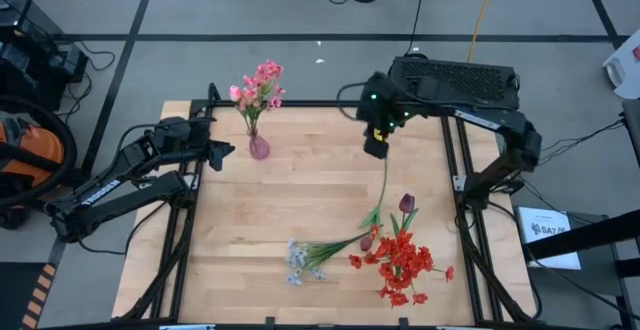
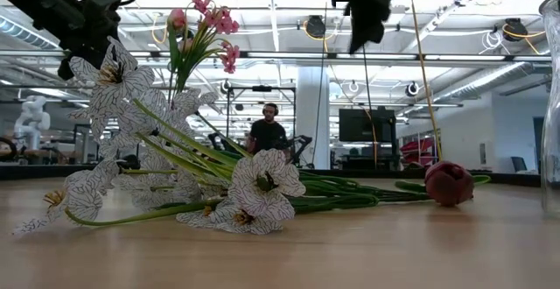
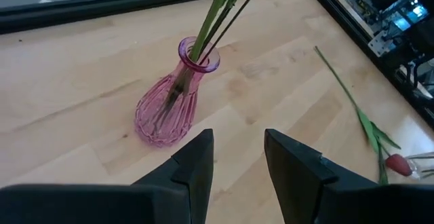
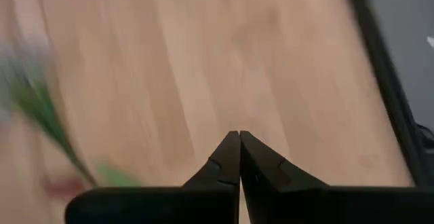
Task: Sort flowers into vase by color
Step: Put the red tulip into the transparent vase
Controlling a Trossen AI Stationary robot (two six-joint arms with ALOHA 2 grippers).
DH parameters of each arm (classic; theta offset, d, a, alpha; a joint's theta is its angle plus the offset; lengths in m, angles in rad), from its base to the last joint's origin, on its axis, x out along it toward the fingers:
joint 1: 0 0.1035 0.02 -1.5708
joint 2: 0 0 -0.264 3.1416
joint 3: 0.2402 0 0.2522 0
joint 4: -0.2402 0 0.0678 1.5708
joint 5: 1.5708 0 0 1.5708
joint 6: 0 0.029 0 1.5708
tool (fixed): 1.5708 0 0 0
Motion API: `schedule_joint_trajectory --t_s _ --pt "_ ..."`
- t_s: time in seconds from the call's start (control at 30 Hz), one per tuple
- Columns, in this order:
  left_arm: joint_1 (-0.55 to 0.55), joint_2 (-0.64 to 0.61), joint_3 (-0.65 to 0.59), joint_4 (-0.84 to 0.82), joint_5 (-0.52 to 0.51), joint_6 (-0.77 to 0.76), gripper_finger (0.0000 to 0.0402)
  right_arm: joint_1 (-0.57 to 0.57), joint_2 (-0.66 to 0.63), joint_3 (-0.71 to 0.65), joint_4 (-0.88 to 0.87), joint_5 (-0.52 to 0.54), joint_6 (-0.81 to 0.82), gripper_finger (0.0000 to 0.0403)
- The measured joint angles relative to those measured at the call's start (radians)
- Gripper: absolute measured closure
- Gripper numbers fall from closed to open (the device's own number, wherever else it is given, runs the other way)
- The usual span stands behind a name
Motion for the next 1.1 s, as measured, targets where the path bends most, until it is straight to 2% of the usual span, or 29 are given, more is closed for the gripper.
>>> schedule_joint_trajectory --t_s 0.1,0.2,0.33,0.5,0.77,1.1 --pt "0.0 0.0 0.0 -0.003 0.002 0.005 0.0262 -0.007 0.042 0.002 -0.128 0.01 -0.206 0.0403" --pt "0.0 0.0 0.0 -0.003 0.002 -0.001 0.0263 -0.007 0.076 0.002 -0.267 0.093 -0.367 0.0403" --pt "0.0 0.0 0.0 -0.003 0.002 -0.001 0.0263 -0.012 0.1 -0.001 -0.342 0.137 -0.566 0.0403" --pt "0.0 0.0 0.0 -0.003 0.002 0.005 0.0262 -0.019 0.068 -0.1 -0.263 0.127 -0.741 0.0403" --pt "0.0 0.0 0.0 -0.003 -0.009 -0.001 0.0263 0.021 -0.019 -0.418 -0.096 0.136 -0.976 0.0403" --pt "0.0 0.0 0.0 -0.006 -0.051 0.005 0.0263 0.154 -0.024 -0.606 0.14 0.12 -1.069 0.0395"
